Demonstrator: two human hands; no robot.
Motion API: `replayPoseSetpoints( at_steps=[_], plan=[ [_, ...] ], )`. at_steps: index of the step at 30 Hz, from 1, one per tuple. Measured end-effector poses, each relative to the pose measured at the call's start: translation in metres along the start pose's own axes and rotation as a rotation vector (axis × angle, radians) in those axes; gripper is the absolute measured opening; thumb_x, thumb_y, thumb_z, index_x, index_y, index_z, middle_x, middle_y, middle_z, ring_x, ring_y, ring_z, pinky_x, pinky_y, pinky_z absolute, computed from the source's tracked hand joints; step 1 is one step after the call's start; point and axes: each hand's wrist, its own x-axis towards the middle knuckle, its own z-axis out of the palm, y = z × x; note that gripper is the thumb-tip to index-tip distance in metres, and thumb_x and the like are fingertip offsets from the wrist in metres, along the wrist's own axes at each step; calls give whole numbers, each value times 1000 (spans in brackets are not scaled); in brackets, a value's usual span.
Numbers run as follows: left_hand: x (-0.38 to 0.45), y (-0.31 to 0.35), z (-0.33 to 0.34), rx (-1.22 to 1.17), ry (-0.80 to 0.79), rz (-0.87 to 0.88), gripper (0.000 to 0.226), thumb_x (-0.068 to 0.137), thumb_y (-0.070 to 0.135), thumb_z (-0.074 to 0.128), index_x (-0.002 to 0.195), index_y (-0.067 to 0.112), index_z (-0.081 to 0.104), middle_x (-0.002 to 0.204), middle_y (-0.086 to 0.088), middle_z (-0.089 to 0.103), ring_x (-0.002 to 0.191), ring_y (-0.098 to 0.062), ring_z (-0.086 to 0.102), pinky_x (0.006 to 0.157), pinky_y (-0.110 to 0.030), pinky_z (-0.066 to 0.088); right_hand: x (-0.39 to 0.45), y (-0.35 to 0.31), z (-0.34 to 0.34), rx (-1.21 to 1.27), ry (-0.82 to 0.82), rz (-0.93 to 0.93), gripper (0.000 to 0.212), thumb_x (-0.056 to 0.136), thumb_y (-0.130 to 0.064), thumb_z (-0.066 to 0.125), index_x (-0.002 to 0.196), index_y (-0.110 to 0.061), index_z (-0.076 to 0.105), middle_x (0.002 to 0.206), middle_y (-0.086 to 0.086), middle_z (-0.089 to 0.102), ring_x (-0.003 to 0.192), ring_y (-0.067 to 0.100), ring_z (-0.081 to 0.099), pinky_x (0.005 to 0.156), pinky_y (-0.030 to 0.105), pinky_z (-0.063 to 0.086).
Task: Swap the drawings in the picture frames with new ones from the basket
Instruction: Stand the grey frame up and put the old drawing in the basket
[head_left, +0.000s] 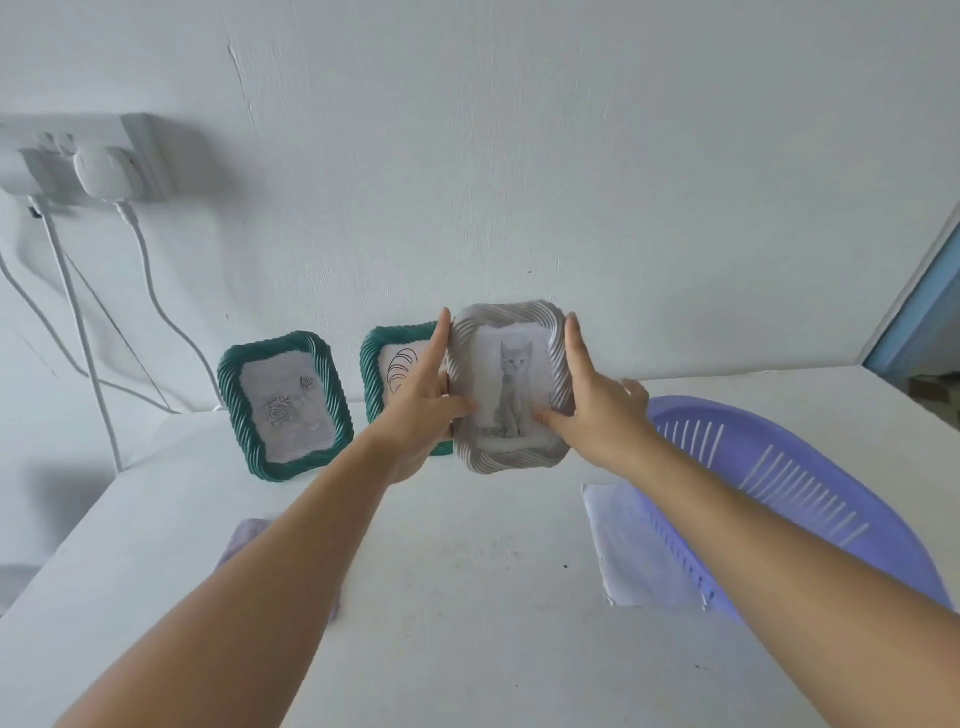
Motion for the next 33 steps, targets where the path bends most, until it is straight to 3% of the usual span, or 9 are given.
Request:
replayPoseSetpoints(
  at_steps=[2, 4, 6, 11, 16, 23, 33],
  plan=[
    [16, -2, 5, 50, 2, -9, 103, 96, -13, 51, 148, 68, 13, 109, -8, 65, 95, -30, 65, 87, -50, 58, 8, 9, -5, -139, -2, 24, 113, 92, -52, 63, 151, -38, -32, 88, -11, 62, 93, 19, 56, 112, 54, 19],
    [32, -6, 9, 142, 37, 1, 104, 95, -12, 52, 147, 69, 12, 89, -9, 47, 84, -31, 49, 80, -49, 51, 15, 21, -6, -253, -4, 22, 112, 94, -49, 61, 151, -32, -33, 81, -12, 56, 99, 22, 59, 113, 56, 17],
    [47, -11, 12, 219, 68, 14, 105, 93, -11, 52, 146, 71, 13, 81, -7, 34, 78, -28, 38, 74, -45, 41, 22, 33, -6, -311, 1, 16, 112, 95, -47, 61, 151, -30, -35, 83, -11, 55, 101, 23, 58, 113, 56, 16],
    [81, -30, 21, 286, 79, -1, 106, 92, -8, 52, 139, 79, 10, 77, -1, 33, 70, -21, 38, 68, -41, 40, 43, 60, -3, -274, -33, 65, 111, 94, -45, 62, 148, -38, -35, 85, -9, 63, 98, 23, 60, 112, 55, 17],
    [107, -46, 29, 358, 116, 29, 110, 92, -9, 49, 133, 83, 5, 73, 9, 40, 53, -2, 40, 53, -20, 42, 61, 79, 1, -264, -27, 90, 111, 93, -45, 63, 149, -41, -33, 83, -8, 66, 92, 21, 61, 112, 54, 18],
    [114, -59, 32, 523, 134, 59, 106, 97, -2, 50, 133, 83, -2, 80, -4, 33, 65, -14, 37, 59, -24, 39, 62, 88, 8, -249, -58, 89, 113, 93, -45, 64, 149, -42, -35, 80, -9, 66, 86, 19, 64, 114, 58, 15],
    [93, -69, 34, 624, 127, 129, 99, 97, -3, 50, 158, 49, -7, 78, -5, 41, 67, -15, 43, 63, -27, 42, 47, 87, 4, -156, -81, 74, 110, 93, -44, 63, 149, -48, -32, 80, -11, 69, 82, 14, 65, 116, 55, 15]
  ],
)
